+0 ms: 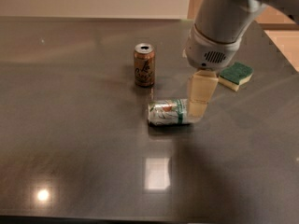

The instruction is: Place 7up can upright

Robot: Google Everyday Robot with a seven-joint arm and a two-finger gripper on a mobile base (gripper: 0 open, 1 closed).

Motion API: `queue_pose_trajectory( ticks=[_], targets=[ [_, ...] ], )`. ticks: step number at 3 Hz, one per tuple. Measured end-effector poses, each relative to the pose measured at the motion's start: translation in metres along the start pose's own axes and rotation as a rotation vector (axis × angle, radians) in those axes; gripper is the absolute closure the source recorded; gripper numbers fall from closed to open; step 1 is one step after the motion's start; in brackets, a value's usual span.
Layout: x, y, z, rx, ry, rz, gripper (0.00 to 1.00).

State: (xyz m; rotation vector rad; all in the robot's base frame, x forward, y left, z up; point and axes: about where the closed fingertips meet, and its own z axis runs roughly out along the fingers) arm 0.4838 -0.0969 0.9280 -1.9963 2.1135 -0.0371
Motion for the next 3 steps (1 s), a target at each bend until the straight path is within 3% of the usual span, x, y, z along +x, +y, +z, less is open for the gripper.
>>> queue_pose_trajectory(
  ticks=[2,3],
  targets=[
    [-0.054,0.001,0.044,-0.078,0.039,-0.092,0.00],
    [-0.063,0.011,0.060,-0.112,0.059,-0.104,0.00]
  ],
)
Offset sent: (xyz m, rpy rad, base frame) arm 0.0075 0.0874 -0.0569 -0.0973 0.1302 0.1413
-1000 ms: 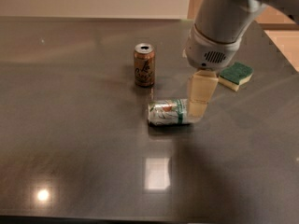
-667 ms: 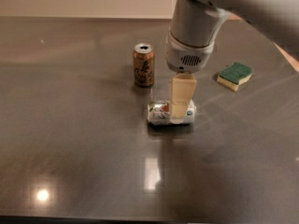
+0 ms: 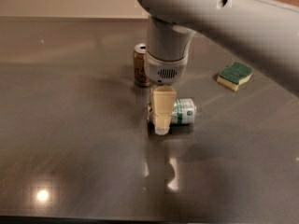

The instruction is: Place 7up can upright

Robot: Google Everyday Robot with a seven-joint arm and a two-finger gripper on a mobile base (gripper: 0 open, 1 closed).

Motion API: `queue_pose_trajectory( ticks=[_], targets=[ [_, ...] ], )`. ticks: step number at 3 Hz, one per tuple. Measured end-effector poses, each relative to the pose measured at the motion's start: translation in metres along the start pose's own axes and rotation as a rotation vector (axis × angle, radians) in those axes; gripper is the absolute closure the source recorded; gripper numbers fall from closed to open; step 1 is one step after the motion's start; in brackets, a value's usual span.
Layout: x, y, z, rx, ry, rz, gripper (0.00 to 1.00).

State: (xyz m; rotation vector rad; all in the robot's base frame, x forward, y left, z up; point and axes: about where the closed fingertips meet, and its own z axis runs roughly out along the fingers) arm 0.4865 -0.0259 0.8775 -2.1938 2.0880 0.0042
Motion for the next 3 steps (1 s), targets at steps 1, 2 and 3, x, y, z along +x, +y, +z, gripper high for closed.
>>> queue_pose_trajectory(
  ticks=[1,2,3],
  targets=[
    [-0.002,0.005,0.016,-0.019,0.012,0.004,0.00],
    [0.002,0.007,0.029,-0.033,0.032,0.013,0.04],
    [0.009,0.008,0.036,-0.044,0.049,0.018,0.22]
  ],
)
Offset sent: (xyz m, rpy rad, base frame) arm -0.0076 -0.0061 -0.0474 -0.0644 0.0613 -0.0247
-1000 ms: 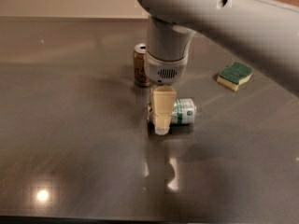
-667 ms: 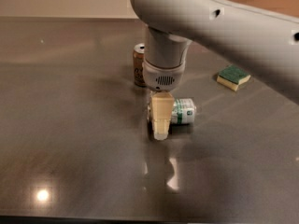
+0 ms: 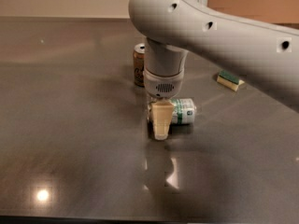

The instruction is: Place 7up can upright

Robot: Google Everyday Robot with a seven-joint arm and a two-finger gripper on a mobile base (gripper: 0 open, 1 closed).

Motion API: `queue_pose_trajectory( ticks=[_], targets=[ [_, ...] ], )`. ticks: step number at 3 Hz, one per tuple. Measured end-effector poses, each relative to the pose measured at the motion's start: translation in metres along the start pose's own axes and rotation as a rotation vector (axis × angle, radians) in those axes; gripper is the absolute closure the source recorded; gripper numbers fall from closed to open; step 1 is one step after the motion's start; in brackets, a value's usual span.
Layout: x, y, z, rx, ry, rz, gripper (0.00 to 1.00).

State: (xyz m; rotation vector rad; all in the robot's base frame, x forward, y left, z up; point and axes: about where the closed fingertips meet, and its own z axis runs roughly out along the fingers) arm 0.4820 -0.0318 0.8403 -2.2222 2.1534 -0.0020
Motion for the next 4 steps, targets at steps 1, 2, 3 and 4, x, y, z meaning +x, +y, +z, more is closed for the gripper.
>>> queue_pose_trajectory(
  ticks=[1,2,3,4],
  targets=[
    [0.003,0.000,0.001,-0.014,0.002,-0.005,0.45],
    [0.004,0.001,-0.004,-0.021,-0.013,-0.012,0.69],
    [-0.004,0.005,-0.025,0.000,-0.087,-0.037,0.92],
    [-0.020,0.012,-0.056,0.024,-0.236,-0.081,1.00]
  ],
)
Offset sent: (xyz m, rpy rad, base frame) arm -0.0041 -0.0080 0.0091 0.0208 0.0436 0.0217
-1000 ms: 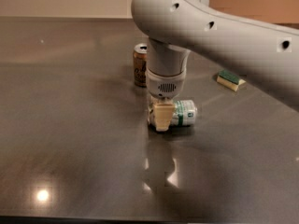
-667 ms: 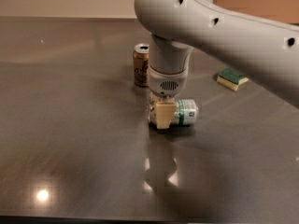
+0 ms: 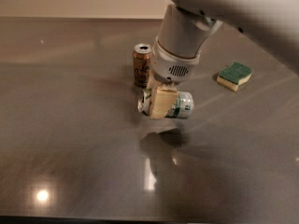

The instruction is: Place 7up can upright

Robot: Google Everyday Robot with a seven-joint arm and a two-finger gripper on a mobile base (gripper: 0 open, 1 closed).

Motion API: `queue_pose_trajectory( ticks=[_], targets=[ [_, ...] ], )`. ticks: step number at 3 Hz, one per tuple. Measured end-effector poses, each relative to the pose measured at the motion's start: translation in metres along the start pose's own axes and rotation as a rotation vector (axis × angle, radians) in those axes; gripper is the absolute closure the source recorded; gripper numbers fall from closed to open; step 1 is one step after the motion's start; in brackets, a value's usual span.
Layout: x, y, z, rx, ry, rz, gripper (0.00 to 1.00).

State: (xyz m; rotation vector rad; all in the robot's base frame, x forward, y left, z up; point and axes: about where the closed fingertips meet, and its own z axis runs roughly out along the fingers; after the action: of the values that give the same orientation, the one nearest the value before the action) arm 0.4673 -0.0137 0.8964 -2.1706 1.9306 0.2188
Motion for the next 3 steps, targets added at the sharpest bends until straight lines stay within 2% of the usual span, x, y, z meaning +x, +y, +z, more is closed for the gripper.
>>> queue_pose_trajectory(
  ticks=[1,2,3],
  targets=[
    [-0.025,0.009,-0.023,0.023,-0.179,-0.041,1.00],
    [-0.039,0.014,-0.038,0.041,-0.365,-0.043,1.00],
    [-0.033,0.014,-0.038,0.044,-0.556,0.002,1.00]
  ],
)
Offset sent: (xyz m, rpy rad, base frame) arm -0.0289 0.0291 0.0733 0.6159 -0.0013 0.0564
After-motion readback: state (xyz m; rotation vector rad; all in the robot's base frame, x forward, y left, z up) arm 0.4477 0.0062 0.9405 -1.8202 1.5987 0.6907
